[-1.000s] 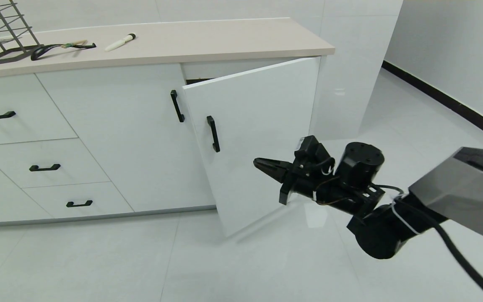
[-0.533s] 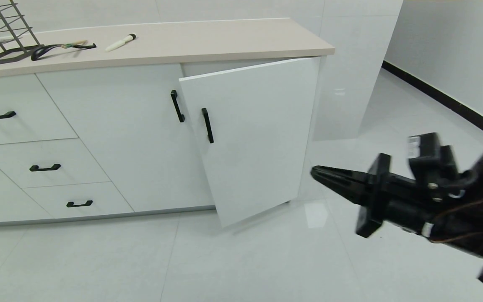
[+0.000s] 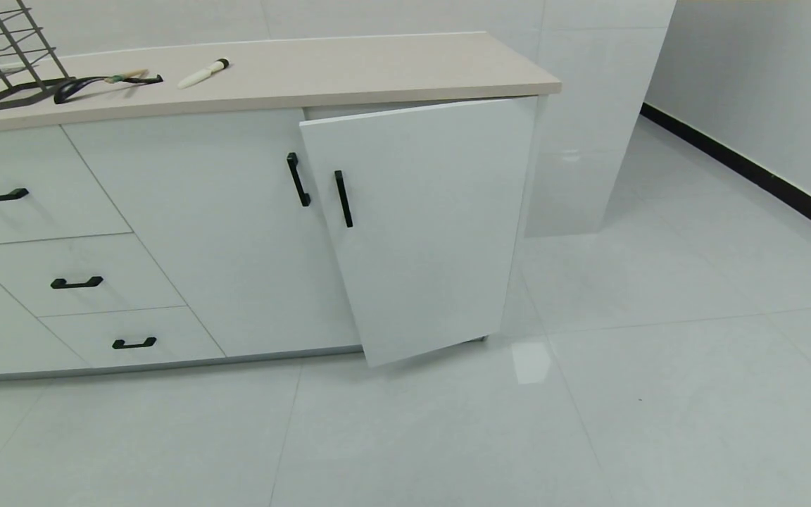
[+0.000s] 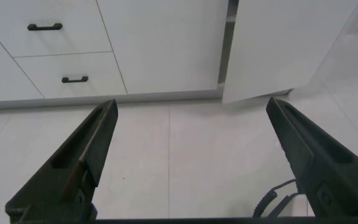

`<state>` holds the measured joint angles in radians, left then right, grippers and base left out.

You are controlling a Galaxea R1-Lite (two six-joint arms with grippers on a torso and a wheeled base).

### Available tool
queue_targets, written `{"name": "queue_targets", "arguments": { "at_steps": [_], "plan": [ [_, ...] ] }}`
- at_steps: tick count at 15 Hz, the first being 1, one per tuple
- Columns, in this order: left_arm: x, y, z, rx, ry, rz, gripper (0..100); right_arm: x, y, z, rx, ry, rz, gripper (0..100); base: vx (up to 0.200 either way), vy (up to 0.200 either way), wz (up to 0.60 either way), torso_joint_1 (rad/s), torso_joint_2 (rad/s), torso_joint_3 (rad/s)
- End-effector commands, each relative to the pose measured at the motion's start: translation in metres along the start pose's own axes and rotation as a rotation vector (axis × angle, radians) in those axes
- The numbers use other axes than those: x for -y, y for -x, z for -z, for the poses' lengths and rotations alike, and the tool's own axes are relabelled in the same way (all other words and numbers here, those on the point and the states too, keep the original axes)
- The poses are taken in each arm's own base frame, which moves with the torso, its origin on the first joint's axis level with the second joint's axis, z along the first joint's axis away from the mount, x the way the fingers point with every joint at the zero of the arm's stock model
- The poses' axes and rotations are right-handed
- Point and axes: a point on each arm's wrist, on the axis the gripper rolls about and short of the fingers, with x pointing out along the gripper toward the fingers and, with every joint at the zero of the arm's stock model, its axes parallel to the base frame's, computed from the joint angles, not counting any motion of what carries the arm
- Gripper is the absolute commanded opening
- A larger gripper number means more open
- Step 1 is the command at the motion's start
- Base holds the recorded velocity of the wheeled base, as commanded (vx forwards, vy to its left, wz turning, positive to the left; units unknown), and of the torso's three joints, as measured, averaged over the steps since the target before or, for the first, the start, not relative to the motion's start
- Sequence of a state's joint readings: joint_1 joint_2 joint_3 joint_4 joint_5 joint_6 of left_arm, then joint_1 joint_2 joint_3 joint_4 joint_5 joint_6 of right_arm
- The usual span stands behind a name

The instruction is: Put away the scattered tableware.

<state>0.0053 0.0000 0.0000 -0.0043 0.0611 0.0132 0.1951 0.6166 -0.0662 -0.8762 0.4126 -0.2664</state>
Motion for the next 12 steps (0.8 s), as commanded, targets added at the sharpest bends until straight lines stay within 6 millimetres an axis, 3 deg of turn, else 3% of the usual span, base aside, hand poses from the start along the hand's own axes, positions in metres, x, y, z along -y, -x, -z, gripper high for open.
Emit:
{"name": "queue_targets", "arguments": {
  "at_steps": [1, 3, 5, 7, 10, 12],
  "plan": [
    [0.000, 0.000, 0.000, 0.000, -0.001, 0.000, 100, -0.039, 0.070, 0.032, -0.127, -0.102, 0.196, 0, 0.000, 0.000, 0.00, 0.000, 0.00, 0.000],
    [0.000, 0.000, 0.000, 0.000, 0.001, 0.002, 100, -0.039, 0.071, 0.044, -0.208, -0.300, 0.337, 0, 0.000, 0.000, 0.00, 0.000, 0.00, 0.000],
    [0.000, 0.000, 0.000, 0.000, 0.007, 0.000, 100, -0.044, 0.077, 0.063, -0.413, -0.344, 0.416, 0, 0.000, 0.000, 0.00, 0.000, 0.00, 0.000],
    [0.000, 0.000, 0.000, 0.000, 0.009, 0.000, 100, -0.043, 0.078, 0.064, -0.443, -0.294, 0.459, 0, 0.000, 0.000, 0.00, 0.000, 0.00, 0.000],
    [0.000, 0.000, 0.000, -0.001, -0.001, 0.002, 100, -0.045, 0.079, 0.064, -0.475, -0.229, 0.662, 0, 0.000, 0.000, 0.00, 0.000, 0.00, 0.000],
    [0.000, 0.000, 0.000, -0.001, 0.005, 0.002, 100, -0.047, 0.078, 0.063, -0.449, -0.235, 0.588, 0, 0.000, 0.000, 0.00, 0.000, 0.00, 0.000]
  ]
}}
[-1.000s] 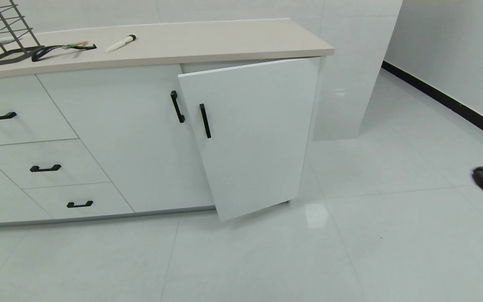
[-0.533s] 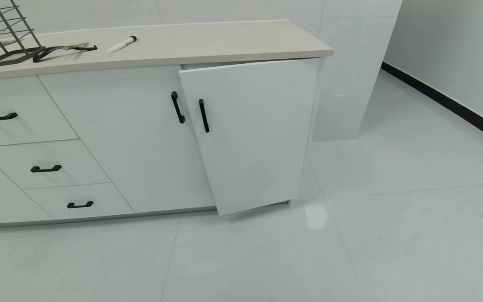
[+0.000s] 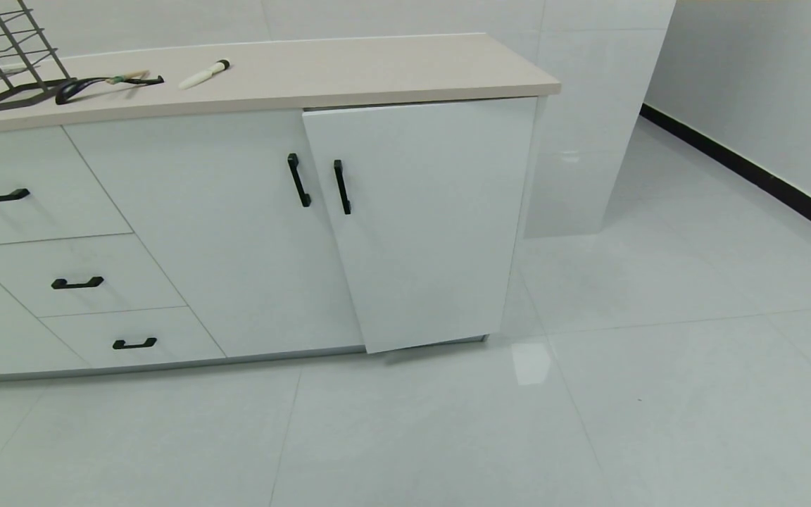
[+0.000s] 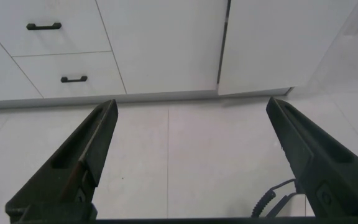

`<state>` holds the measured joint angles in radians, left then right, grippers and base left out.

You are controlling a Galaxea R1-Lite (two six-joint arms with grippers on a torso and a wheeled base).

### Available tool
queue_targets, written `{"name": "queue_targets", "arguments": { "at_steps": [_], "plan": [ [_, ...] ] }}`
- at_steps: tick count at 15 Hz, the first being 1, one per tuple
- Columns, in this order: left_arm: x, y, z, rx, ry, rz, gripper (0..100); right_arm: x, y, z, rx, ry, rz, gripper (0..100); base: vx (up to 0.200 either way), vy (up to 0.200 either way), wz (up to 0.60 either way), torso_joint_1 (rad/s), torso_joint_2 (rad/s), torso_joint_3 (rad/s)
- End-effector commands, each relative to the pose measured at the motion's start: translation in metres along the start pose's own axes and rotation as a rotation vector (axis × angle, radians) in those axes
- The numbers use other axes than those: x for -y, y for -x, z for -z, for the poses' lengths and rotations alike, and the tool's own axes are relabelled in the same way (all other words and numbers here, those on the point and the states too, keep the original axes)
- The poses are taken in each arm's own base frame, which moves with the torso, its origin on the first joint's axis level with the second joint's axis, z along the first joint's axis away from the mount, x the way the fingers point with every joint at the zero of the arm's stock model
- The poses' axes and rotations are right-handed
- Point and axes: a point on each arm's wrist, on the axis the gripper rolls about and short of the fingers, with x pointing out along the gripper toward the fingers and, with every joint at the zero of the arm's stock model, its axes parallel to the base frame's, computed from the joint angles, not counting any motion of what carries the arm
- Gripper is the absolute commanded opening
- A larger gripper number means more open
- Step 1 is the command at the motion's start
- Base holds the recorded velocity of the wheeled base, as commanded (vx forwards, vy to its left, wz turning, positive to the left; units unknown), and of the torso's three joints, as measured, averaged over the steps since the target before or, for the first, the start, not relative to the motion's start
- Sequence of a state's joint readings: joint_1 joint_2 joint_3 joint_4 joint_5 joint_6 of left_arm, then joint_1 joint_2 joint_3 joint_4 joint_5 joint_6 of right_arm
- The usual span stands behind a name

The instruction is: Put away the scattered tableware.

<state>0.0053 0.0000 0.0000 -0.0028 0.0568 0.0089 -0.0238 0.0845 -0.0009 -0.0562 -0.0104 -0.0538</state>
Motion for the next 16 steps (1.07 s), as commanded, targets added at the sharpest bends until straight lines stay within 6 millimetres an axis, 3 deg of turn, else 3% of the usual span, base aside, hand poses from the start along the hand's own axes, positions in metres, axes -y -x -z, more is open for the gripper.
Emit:
{"name": "queue_targets", "arguments": {
  "at_steps": [1, 4, 6, 13, 16],
  "plan": [
    [0.0000, 0.0000, 0.0000, 0.000, 0.001, -0.001, 100, -0.0005, 0.0011, 0.0004, 0.013, 0.002, 0.012, 0, 0.000, 0.000, 0.00, 0.000, 0.00, 0.000],
    [0.0000, 0.0000, 0.0001, -0.001, -0.003, -0.001, 100, -0.0002, 0.0008, 0.0005, 0.008, -0.034, 0.024, 0, 0.000, 0.000, 0.00, 0.000, 0.00, 0.000],
    [0.0001, 0.0000, 0.0001, -0.001, -0.014, 0.001, 100, -0.0004, 0.0014, 0.0073, -0.065, -0.088, 0.033, 0, 0.200, 0.000, 0.00, -0.002, 0.00, -0.005],
    [0.0000, 0.0000, 0.0000, 0.000, -0.016, -0.001, 100, -0.0005, 0.0010, 0.0063, -0.048, -0.068, 0.026, 0, 0.200, 0.200, 0.00, 0.002, 0.00, 0.003],
    [0.0000, 0.0000, 0.0000, 0.000, -0.011, -0.001, 100, -0.0005, 0.0010, 0.0063, -0.048, -0.068, 0.025, 0, 0.000, 0.200, 0.00, 0.004, 0.00, 0.001]
  ]
}}
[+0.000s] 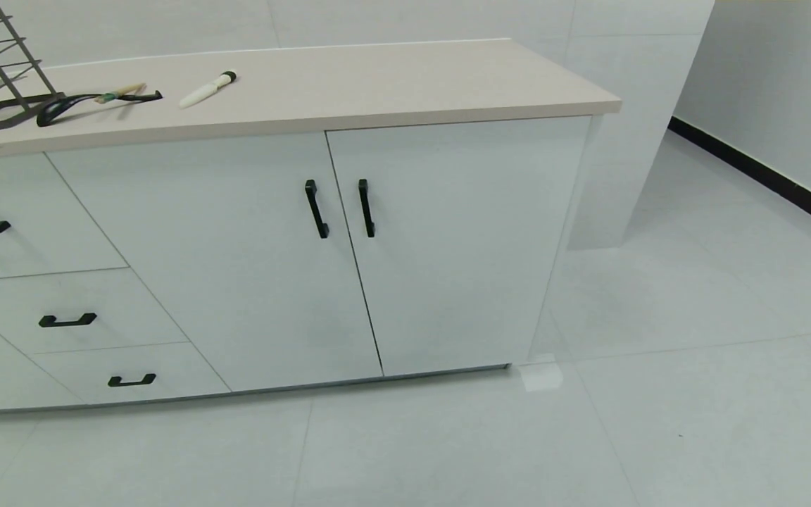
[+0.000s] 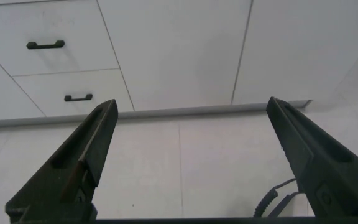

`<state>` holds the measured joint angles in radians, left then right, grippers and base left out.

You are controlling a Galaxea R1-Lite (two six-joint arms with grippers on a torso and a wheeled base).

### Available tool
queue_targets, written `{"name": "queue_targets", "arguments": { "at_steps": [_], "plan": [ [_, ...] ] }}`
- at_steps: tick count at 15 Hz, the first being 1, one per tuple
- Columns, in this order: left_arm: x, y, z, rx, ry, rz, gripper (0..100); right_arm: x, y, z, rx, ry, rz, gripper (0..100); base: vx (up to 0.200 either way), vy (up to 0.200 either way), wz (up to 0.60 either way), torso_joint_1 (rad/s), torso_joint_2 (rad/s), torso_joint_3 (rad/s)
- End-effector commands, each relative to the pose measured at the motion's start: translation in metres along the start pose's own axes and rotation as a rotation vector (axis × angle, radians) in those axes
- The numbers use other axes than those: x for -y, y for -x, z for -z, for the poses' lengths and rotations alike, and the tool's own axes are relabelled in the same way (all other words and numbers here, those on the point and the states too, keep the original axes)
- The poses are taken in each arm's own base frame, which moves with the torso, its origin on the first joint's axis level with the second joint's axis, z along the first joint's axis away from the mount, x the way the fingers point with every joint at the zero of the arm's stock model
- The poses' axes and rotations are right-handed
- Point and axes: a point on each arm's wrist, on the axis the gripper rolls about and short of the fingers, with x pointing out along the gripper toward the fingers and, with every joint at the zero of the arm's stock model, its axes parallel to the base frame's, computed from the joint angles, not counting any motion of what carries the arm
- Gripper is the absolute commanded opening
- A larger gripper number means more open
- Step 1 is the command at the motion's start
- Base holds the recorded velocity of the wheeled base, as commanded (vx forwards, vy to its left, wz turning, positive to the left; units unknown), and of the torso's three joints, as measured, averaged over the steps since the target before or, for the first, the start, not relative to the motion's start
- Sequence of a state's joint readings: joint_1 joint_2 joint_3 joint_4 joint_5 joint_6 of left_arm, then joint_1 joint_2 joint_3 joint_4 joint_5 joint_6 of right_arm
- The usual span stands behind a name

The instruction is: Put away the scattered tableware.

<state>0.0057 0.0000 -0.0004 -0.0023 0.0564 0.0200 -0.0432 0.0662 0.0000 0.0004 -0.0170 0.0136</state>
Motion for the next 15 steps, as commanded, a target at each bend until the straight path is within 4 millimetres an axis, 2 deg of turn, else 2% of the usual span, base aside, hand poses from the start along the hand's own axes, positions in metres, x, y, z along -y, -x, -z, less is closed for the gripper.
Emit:
{"name": "queue_targets", "arguments": {
  "at_steps": [1, 15],
  "plan": [
    [0.0000, 0.0000, 0.0002, -0.001, 0.002, 0.001, 100, 0.0000, -0.0006, -0.0001, -0.009, 0.000, 0.001, 0, 0.000, 0.200, 0.00, 0.002, 0.00, 0.002],
    [0.0000, 0.0000, 0.0002, -0.001, -0.002, 0.001, 100, 0.0000, -0.0006, -0.0001, -0.009, -0.003, 0.000, 0, 0.000, 0.200, 0.00, 0.003, 0.00, 0.001]
  ]
}}
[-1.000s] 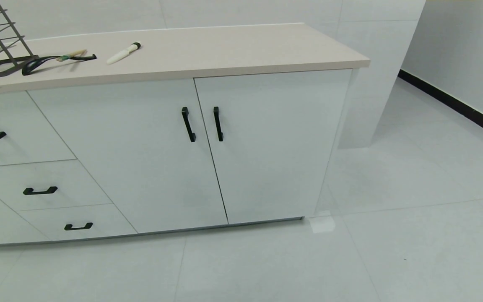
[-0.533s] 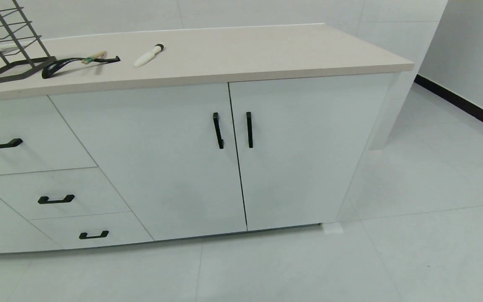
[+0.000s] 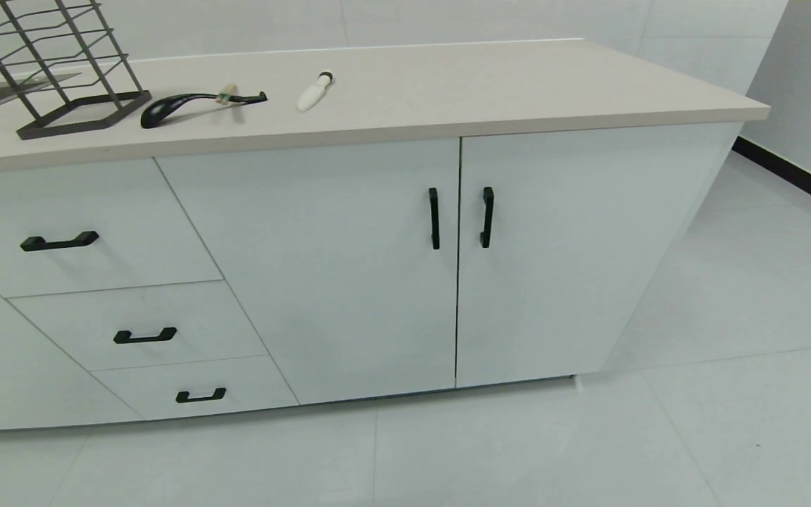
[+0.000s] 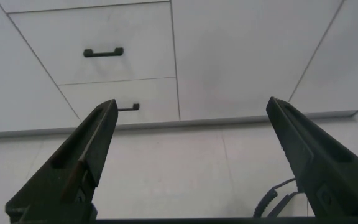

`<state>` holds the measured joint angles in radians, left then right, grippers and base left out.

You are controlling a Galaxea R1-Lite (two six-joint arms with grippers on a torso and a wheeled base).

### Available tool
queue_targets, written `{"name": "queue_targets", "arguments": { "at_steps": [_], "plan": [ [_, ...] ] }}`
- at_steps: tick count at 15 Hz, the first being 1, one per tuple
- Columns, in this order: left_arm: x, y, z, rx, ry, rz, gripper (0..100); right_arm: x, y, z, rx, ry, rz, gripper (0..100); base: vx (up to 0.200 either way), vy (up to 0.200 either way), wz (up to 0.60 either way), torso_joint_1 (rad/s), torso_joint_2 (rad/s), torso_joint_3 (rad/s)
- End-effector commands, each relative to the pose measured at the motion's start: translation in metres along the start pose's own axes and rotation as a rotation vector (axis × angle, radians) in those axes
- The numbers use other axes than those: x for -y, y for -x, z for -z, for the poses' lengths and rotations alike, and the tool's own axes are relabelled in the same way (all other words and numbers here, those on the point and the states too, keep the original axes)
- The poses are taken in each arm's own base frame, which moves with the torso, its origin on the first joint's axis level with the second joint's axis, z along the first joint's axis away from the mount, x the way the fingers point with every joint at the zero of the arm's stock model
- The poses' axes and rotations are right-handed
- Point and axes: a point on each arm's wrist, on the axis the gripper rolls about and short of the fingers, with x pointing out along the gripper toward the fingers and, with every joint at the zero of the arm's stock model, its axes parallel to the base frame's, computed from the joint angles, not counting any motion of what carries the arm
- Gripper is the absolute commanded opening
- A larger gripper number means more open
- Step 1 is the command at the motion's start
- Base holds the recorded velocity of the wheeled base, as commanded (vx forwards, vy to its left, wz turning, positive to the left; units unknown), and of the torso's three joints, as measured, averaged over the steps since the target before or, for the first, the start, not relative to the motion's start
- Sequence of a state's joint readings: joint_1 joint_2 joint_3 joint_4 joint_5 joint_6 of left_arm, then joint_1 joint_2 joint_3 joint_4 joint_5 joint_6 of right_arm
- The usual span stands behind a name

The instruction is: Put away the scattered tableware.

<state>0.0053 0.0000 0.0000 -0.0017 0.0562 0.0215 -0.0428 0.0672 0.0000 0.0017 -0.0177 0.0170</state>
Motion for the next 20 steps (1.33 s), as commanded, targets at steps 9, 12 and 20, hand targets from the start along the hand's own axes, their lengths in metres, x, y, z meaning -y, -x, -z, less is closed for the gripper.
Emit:
{"name": "queue_targets", "arguments": {
  "at_steps": [9, 12, 20],
  "plan": [
    [0.0000, 0.0000, 0.0000, 0.000, 0.005, -0.001, 100, 0.0000, -0.0003, -0.0001, -0.003, -0.001, -0.001, 0, 0.000, 0.200, 0.00, 0.002, 0.00, 0.001],
    [0.0000, 0.0000, 0.0000, 0.000, 0.006, -0.001, 100, 0.0000, -0.0005, -0.0002, -0.006, -0.001, 0.000, 0, 0.000, 0.200, 0.00, 0.006, 0.00, 0.002],
    [0.0000, 0.0000, 0.0000, 0.000, 0.006, -0.001, 100, 0.0000, -0.0005, -0.0002, -0.006, 0.009, 0.001, 0, 0.000, 0.000, 0.15, 0.001, 0.00, 0.002]
  ]
}}
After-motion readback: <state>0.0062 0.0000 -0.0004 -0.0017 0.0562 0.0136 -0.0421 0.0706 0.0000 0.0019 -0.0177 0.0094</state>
